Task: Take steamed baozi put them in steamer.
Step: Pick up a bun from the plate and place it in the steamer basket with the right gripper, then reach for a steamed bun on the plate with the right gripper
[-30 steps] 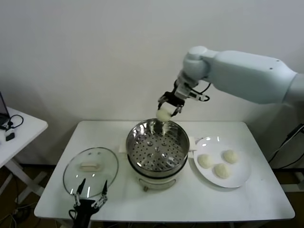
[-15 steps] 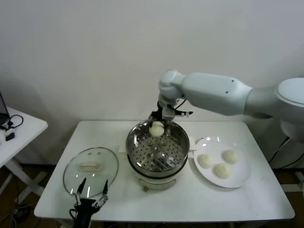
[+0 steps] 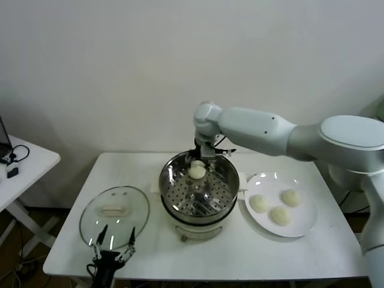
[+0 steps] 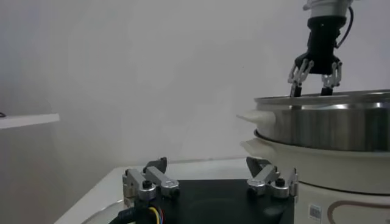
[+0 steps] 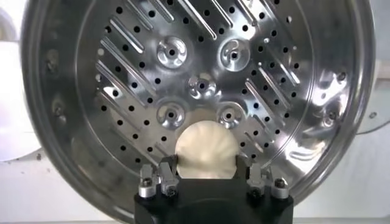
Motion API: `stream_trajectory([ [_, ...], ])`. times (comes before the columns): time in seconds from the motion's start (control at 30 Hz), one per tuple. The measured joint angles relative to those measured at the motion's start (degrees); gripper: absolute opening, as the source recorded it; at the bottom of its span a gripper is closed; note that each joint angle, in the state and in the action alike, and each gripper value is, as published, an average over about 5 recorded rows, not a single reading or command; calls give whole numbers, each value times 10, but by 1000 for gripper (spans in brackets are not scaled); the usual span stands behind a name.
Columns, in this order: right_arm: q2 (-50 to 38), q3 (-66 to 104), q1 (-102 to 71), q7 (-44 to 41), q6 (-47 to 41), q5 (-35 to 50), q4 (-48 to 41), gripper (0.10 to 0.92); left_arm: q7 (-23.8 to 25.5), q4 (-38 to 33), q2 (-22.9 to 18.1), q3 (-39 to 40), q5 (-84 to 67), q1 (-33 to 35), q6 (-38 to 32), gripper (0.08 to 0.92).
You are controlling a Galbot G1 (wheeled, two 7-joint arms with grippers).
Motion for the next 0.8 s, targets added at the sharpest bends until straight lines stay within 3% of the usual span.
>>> stream_trajectory([
  [0.17,3,0,-2,-2,8,0,-12,669,0,0,0,0,-1,0,0,823],
  [0.33,1,-3,0,-2,12,12,-17,787,0,-2,0,-1,-1,0,1,823],
  [0.43,-5,-11,10,-2,10,33,-12,817,0,-6,-1,-1,-1,1,3,823],
  [0.8,-72,-108,125,-10,-38,213,46,823,0,-23,-8,-2,0,14,5,823],
])
